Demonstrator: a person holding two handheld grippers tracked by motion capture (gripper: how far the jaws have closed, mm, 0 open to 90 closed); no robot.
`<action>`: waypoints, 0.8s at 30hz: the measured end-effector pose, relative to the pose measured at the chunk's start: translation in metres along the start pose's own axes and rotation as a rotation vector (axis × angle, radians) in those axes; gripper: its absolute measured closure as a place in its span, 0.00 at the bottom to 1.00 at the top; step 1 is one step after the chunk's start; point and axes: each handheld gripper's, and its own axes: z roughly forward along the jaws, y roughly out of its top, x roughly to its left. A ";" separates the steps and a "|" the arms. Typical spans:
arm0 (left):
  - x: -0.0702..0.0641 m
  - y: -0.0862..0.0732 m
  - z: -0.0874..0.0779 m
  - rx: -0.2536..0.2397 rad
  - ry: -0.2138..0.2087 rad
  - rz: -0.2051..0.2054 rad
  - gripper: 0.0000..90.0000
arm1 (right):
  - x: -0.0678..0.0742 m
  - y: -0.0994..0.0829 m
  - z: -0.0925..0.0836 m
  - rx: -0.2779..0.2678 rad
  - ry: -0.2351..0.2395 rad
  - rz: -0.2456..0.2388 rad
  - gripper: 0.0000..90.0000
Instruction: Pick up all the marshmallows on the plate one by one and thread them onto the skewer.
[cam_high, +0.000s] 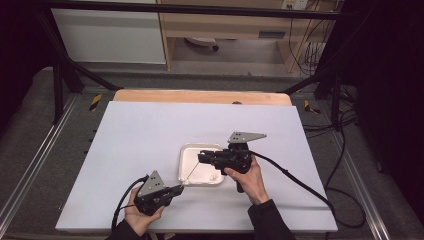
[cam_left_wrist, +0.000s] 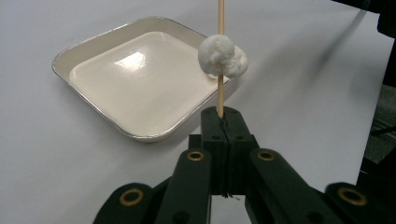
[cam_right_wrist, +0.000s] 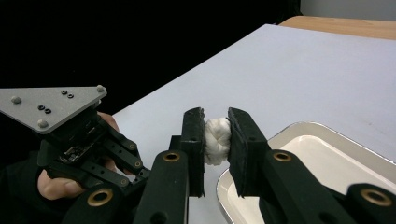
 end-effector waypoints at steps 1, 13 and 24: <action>0.000 0.000 0.000 -0.001 0.000 -0.003 0.99 | 0.000 -0.001 0.001 -0.001 0.001 -0.001 0.86; -0.002 -0.003 0.004 -0.005 0.001 -0.019 0.99 | 0.005 -0.007 0.007 -0.023 0.027 0.020 0.87; -0.004 -0.002 0.003 -0.010 0.016 -0.022 0.99 | 0.009 -0.011 0.007 -0.028 0.039 0.020 0.88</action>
